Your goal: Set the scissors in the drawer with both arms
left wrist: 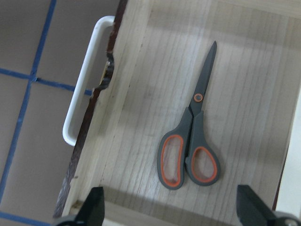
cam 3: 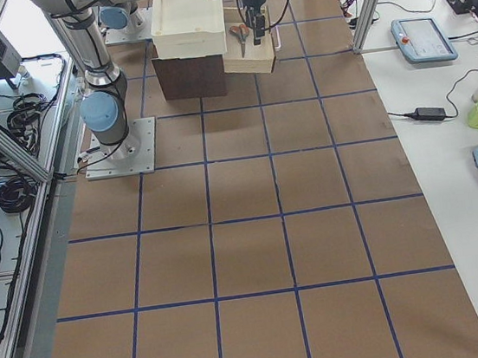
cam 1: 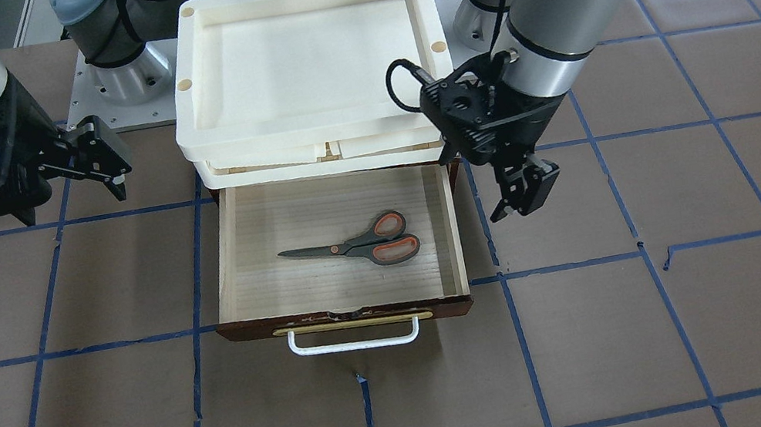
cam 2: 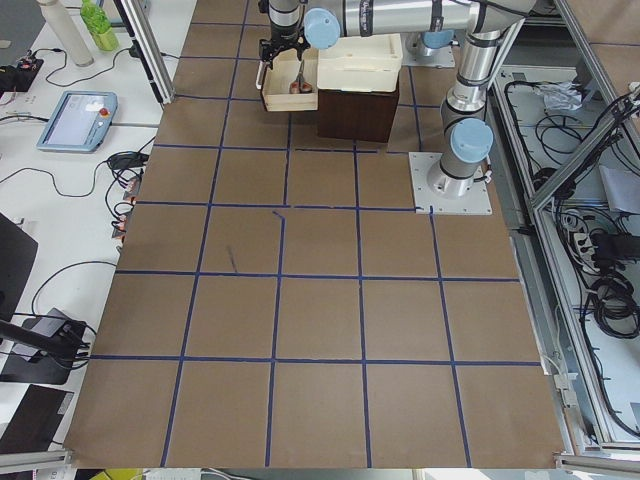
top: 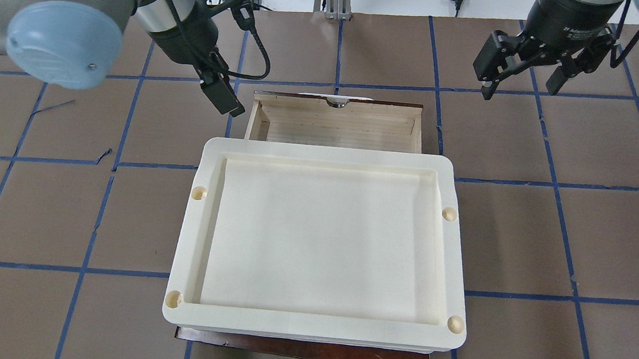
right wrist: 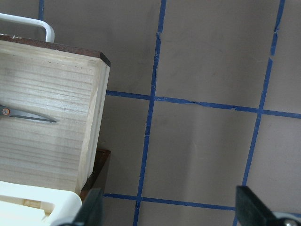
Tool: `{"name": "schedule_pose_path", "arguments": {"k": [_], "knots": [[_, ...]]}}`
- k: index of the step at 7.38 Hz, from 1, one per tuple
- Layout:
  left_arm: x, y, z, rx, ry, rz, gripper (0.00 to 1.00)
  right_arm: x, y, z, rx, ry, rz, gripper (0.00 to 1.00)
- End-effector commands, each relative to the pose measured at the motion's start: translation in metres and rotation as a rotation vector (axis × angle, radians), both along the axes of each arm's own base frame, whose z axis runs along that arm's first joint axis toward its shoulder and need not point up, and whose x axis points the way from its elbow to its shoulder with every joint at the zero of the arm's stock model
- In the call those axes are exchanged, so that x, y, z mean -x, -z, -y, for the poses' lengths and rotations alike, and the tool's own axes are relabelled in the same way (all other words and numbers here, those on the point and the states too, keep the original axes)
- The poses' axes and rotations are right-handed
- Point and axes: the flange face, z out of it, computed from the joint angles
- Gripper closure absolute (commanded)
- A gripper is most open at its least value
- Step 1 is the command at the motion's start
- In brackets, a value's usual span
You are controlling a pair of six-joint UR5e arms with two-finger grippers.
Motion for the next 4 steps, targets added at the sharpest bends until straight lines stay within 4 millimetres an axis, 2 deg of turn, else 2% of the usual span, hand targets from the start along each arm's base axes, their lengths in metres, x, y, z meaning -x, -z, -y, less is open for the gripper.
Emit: {"name": "schedule_pose_path", "arguments": {"k": [1,2,3,4], "knots": [[-0.055,-0.03,-0.017,-0.043,-0.242,0.072,0.0,-0.015,-0.001,0.044,0.023,-0.054,0.005,0.0],[-0.058,-0.038,-0.028,-0.08,-0.349,0.079,0.0,-0.019,0.0,0.074,0.038,-0.076,0.007,0.0],[-0.057,-0.042,-0.035,-0.111,-0.501,0.08,0.0,-0.034,0.006,0.104,0.073,-0.131,0.011,0.0],[-0.057,-0.043,-0.044,-0.148,-0.625,0.129,0.0,-0.041,0.027,0.128,0.067,-0.17,0.053,0.0]]}}
